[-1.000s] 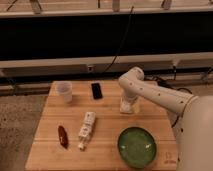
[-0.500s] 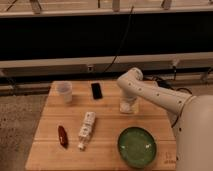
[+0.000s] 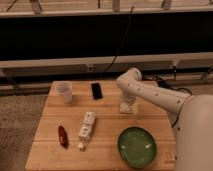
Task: Wipe the white sponge on the table
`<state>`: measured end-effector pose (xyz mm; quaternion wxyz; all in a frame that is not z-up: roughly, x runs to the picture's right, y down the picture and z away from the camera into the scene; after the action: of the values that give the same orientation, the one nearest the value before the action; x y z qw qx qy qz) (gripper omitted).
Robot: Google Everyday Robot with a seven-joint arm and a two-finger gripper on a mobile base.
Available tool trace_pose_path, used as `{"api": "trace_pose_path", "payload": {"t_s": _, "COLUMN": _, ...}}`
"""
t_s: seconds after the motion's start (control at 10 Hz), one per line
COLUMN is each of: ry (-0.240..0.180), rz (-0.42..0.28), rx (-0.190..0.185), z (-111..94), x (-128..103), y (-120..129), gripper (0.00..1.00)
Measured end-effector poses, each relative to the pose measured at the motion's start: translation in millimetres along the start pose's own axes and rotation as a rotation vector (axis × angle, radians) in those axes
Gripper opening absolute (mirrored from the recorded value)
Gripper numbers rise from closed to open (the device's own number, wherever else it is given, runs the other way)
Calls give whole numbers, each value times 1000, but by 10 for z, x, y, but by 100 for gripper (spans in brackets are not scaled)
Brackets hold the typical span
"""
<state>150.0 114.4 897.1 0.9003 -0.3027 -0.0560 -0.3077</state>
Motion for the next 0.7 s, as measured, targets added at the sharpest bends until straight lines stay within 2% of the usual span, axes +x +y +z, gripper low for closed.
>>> {"api": "trace_pose_path", "payload": {"t_s": 0.5, "ry": 2, "rz": -14, "rx": -5, "z": 27, "x": -44, "y": -4, "gripper": 78}}
{"api": "trace_pose_path", "payload": {"t_s": 0.7, "ry": 4, "rz": -17, "rx": -6, "z": 26, "x": -71, "y": -5, "gripper": 72}}
